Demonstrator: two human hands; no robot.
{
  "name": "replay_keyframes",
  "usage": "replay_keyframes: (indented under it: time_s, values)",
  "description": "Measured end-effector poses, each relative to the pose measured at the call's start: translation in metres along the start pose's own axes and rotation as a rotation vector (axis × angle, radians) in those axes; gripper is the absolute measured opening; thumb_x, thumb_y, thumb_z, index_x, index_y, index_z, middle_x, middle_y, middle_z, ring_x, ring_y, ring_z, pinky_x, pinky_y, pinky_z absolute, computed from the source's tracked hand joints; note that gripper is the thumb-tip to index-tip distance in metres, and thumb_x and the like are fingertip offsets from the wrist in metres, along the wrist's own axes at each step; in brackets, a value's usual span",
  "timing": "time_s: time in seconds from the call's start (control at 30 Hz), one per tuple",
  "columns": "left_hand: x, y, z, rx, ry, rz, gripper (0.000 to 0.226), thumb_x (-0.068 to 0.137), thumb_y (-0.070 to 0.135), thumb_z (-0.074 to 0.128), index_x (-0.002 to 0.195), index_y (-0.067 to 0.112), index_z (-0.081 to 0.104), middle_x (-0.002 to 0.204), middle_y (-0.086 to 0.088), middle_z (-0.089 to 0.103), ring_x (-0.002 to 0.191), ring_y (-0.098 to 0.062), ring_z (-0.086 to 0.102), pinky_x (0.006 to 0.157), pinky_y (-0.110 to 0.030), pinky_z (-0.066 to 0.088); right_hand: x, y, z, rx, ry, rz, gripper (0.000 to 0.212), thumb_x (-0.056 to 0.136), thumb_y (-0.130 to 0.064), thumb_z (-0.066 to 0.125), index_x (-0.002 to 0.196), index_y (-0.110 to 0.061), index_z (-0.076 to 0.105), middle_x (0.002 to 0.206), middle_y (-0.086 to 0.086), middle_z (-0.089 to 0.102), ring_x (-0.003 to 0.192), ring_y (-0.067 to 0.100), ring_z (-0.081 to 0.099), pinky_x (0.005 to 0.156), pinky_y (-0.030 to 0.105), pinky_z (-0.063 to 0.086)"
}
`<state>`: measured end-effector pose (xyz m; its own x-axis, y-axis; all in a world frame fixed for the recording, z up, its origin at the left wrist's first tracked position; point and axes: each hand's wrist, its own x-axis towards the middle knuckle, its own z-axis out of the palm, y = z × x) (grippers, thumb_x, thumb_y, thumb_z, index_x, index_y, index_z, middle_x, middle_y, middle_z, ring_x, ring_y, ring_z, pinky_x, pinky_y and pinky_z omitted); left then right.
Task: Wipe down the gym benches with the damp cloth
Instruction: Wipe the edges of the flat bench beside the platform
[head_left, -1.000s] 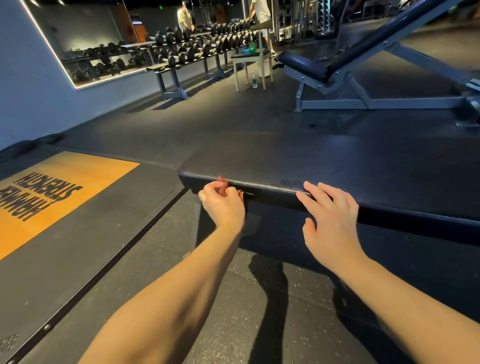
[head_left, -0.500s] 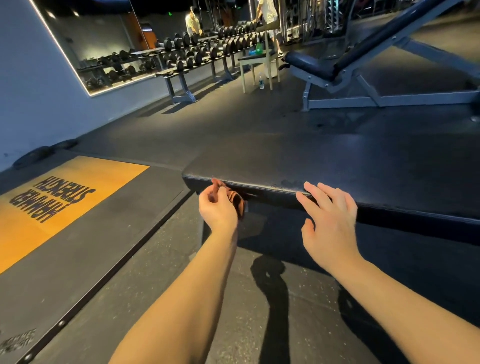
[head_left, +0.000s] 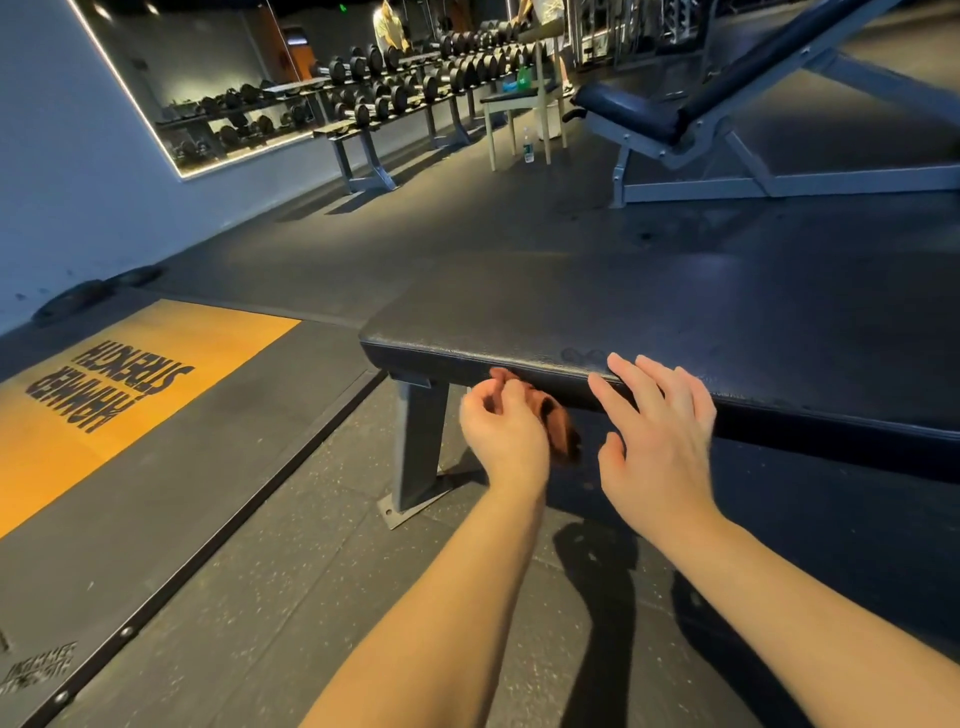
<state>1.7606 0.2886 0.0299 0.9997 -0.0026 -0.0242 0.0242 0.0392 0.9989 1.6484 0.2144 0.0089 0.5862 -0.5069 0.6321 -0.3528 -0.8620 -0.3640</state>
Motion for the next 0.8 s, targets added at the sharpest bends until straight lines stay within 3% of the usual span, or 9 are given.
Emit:
replay_keyframes:
  time_s: [0.1,0.23,0.4,0.53,0.67,0.8]
  values:
    - [0.019,0.013,-0.003,-0.101,0.082,-0.066,0.013,0.101,0.027,0.06,0.113,0.024,0.063,0.106,0.006,0.068,0.096,-0.008,0.067,0.069,-0.015,0.046,0.0,0.002,0.001,-0.024,-0.014,-0.002,0.062,0.081,-0.007,0.075,0.139,-0.025,0.063,0.156,0.002,0.048,0.145,0.029,0.037,0.124,0.047,0.011]
    - [0.011,0.009,0.004,-0.107,0.128,-0.049,0.015,0.101,0.031,0.059,0.115,0.025,0.063,0.108,0.007,0.067,0.097,-0.008,0.065,0.074,-0.017,0.047,0.0,-0.001,0.0,-0.007,-0.017,0.019,0.061,0.082,-0.009,0.074,0.139,-0.026,0.062,0.157,0.001,0.047,0.146,0.029,0.037,0.124,0.047,0.01]
    - [-0.021,-0.011,0.009,0.066,-0.017,0.002,0.013,0.102,0.026,0.059,0.111,0.02,0.065,0.107,0.004,0.066,0.096,-0.009,0.063,0.093,-0.026,0.055,0.0,-0.003,0.001,-0.004,0.011,0.029,0.061,0.08,-0.006,0.076,0.137,-0.024,0.065,0.154,0.003,0.05,0.144,0.03,0.038,0.123,0.049,0.012]
    - [0.014,0.012,-0.007,-0.023,0.052,-0.029,0.011,0.101,0.027,0.06,0.11,0.024,0.065,0.102,0.008,0.068,0.093,-0.006,0.064,0.083,-0.023,0.051,0.001,-0.001,0.003,0.013,0.011,0.02,0.061,0.081,-0.006,0.075,0.138,-0.025,0.064,0.155,0.003,0.049,0.145,0.03,0.038,0.124,0.05,0.013]
    - [0.032,0.02,-0.011,-0.066,0.084,-0.067,0.012,0.101,0.026,0.058,0.11,0.028,0.064,0.107,0.008,0.068,0.099,-0.009,0.065,0.088,-0.029,0.053,0.001,-0.004,0.005,0.01,0.01,0.055,0.058,0.081,-0.007,0.075,0.136,-0.025,0.065,0.154,0.003,0.05,0.144,0.03,0.038,0.124,0.05,0.012]
    - [-0.005,0.0,0.001,0.033,0.001,-0.011,0.009,0.101,0.023,0.059,0.109,0.023,0.064,0.105,0.004,0.066,0.093,-0.006,0.063,0.087,-0.023,0.053,0.001,-0.007,0.006,0.012,0.043,0.059,0.059,0.078,-0.004,0.077,0.133,-0.024,0.067,0.151,0.004,0.053,0.142,0.03,0.04,0.123,0.05,0.015]
